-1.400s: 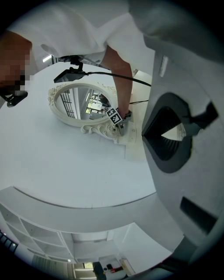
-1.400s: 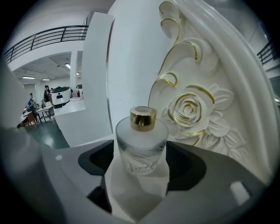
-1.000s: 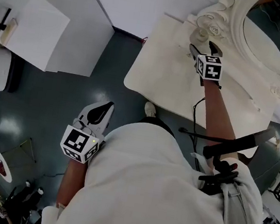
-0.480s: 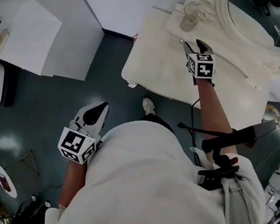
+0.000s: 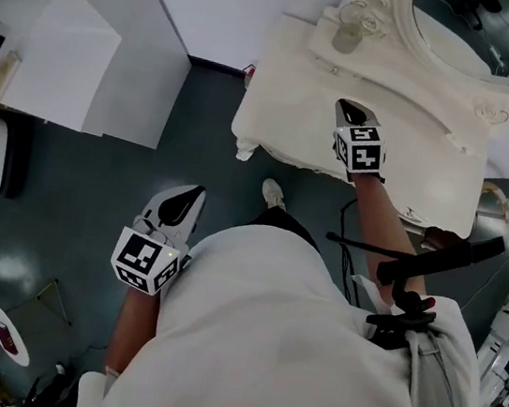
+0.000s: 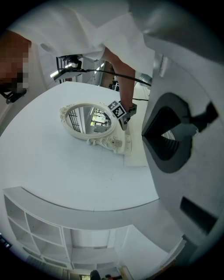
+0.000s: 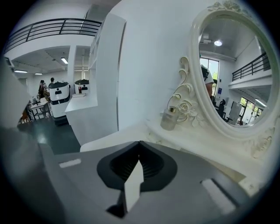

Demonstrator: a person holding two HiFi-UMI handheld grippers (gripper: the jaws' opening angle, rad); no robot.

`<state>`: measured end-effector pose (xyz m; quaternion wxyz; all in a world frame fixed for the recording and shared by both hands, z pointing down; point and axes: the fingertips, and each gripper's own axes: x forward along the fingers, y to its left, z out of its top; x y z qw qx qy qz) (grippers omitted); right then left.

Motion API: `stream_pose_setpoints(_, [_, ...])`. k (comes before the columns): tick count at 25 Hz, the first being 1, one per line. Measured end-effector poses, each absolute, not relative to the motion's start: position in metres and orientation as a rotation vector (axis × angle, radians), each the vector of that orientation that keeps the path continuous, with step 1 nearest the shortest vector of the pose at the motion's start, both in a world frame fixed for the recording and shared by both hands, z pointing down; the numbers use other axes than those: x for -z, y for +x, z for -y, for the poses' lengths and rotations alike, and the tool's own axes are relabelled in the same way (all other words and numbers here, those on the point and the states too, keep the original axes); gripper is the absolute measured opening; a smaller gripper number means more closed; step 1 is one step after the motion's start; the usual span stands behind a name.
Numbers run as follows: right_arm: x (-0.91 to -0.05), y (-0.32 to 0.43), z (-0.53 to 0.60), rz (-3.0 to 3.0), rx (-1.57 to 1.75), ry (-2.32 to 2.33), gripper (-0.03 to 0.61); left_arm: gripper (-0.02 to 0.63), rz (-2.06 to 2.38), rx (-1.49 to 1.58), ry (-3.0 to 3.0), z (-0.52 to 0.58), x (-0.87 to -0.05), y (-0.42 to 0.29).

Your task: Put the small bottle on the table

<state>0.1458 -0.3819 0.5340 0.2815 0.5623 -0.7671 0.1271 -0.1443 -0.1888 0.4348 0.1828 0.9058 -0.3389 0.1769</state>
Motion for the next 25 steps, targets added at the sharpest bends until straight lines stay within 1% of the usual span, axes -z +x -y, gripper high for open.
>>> stream_pose_setpoints(16, [-0.506, 0.047, 0.242, 2.168, -0.324, 1.341, 0.002, 0.003, 0.918, -0.486, 2.594, 0.114, -0.44, -0.18])
stream_pose_setpoints(25, [-0.495, 0.007, 0.163, 2.231, -0.295, 1.249, 0.002, 0.003, 0.879, -0.467, 2.616, 0.068, -0.445, -0.179])
